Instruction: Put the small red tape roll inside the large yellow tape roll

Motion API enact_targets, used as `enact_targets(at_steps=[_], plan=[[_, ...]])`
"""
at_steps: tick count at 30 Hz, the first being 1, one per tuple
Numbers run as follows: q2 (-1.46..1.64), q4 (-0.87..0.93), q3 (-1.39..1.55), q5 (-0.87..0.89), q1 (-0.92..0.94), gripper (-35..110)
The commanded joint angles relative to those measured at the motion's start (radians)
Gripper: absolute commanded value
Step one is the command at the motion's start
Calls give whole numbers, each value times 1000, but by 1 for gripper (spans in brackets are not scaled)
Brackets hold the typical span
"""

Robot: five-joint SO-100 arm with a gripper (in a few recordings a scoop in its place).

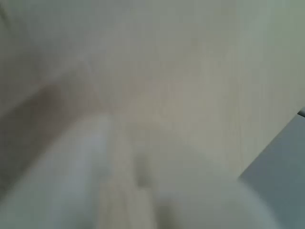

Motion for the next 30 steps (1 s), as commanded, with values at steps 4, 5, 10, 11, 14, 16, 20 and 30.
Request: enact_targets(at_steps=[4, 5, 10, 11, 14, 16, 20, 30], plan=[[14, -3, -20, -5, -8, 0], [14, -3, -20, -5, -8, 0], [14, -8, -21, -5, -8, 0], [14, -8, -26, -5, -8, 0], [14, -8, -48, -6, -8, 0], [14, 9, -84, -6, -28, 0], [15, -3, -104, -12, -101, 0], [-479, -57, -426, -112, -98, 0]])
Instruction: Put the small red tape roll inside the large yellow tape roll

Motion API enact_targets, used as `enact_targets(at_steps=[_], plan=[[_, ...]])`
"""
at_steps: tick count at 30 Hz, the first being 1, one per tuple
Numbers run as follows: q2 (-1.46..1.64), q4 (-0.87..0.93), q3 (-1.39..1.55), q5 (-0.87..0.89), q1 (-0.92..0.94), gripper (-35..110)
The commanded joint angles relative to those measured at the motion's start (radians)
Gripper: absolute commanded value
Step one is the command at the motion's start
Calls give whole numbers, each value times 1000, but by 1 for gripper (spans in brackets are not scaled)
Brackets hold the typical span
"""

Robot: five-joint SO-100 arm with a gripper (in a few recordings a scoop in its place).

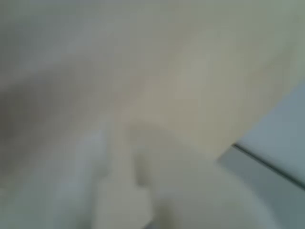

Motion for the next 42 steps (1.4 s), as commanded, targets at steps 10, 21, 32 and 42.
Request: enact_targets(at_steps=[10, 21, 32, 42], plan=[[-790, 23, -586, -161, -235, 0], [-888, -26, -604, -219, -486, 0], [-891, -181, -453, -212, -583, 8], [-908, -276, -365, -210, -581, 12]])
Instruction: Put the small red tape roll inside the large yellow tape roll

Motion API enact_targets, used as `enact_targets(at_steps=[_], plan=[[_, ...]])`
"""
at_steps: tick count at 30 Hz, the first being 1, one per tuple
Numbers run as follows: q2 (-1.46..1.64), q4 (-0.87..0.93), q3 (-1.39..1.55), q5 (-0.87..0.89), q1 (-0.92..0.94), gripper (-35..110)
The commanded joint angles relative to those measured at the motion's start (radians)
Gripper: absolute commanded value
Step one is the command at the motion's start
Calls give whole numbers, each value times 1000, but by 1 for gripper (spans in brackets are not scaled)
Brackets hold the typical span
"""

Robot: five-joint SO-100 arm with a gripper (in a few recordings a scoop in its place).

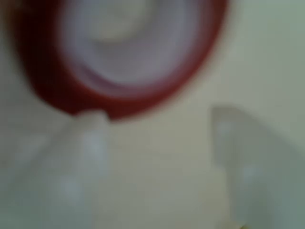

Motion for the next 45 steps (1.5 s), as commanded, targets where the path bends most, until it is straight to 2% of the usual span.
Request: enact_targets(at_steps=[1, 15, 21, 34, 38, 40, 45], plan=[[-3, -28, -8, -17, -11, 12], [-40, 52, -31, -15, -2, 14], [-196, 133, -127, -2, 8, 15], [-287, 137, -193, -12, 3, 15], [-365, 166, -252, -20, 2, 10], [-399, 181, -278, -20, 2, 0], [-403, 184, -275, -20, -8, 0]])
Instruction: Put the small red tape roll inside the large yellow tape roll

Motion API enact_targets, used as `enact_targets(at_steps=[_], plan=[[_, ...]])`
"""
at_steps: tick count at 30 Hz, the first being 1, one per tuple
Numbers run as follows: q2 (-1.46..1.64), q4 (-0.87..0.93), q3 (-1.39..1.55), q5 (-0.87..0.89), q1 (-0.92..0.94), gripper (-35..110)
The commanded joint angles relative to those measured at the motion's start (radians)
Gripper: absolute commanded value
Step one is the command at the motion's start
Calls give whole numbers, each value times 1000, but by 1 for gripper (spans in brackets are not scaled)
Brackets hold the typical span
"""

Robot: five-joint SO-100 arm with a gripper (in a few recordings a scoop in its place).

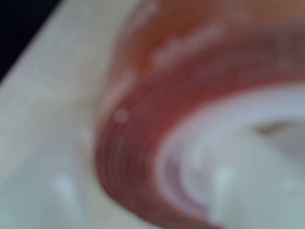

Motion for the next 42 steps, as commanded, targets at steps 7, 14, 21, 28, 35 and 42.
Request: enact_targets(at_steps=[7, 14, 21, 28, 35, 42], plan=[[54, 0, -77, -26, 49, 0], [261, -110, -114, -21, 252, 0], [262, -233, -163, -18, 351, 0], [258, -595, -97, -31, 414, 0], [189, -822, -112, -31, 453, 0], [87, -951, -149, -25, 469, 0]])
